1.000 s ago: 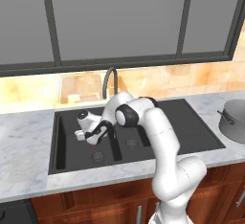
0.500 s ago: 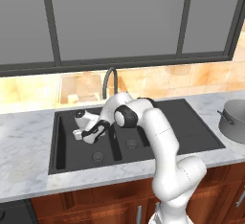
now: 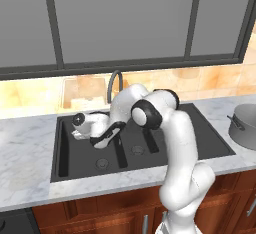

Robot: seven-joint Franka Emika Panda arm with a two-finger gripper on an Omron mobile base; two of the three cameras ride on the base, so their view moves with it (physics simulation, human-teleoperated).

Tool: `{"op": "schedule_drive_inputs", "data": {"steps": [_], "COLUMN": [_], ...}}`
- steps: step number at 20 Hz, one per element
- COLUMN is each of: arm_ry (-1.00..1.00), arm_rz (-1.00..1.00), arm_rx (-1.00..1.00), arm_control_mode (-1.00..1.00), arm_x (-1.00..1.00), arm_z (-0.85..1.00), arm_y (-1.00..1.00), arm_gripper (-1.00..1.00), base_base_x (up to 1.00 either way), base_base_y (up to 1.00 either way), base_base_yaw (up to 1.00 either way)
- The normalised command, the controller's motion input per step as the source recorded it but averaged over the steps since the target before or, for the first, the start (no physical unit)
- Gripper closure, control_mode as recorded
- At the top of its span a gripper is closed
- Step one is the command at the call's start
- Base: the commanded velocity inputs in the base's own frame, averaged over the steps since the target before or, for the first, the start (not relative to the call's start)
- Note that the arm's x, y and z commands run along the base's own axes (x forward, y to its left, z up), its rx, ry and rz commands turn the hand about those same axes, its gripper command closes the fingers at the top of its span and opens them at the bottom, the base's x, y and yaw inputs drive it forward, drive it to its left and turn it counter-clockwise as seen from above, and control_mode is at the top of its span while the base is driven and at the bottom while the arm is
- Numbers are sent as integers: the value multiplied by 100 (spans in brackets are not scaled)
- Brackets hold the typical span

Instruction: Dump the tomato from the pot into the sink. Then turn on the water and wash the tomato. Then turn off the water and put the tomato back in the pot.

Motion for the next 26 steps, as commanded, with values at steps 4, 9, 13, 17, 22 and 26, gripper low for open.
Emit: {"op": "schedule_drive_inputs", "data": {"steps": [4, 9, 13, 17, 22, 26], "arm_ry": [-25, -13, -2, 0, 5, 11], "arm_rz": [0, 0, 0, 0, 0, 0], "arm_rx": [0, 2, 6, 5, 0, 0], "arm_control_mode": [-100, -100, -100, -100, -100, -100], "arm_x": [-71, -61, -51, -35, -31, -42], "arm_z": [100, 100, 100, 100, 100, 100], "arm_y": [-5, -6, 0, 0, 0, -8], "arm_gripper": [100, 100, 100, 100, 100, 100], "base_base_x": [0, 0, 0, 0, 0, 0], "base_base_y": [0, 0, 0, 0, 0, 0], "base_base_yaw": [0, 0, 0, 0, 0, 0]}}
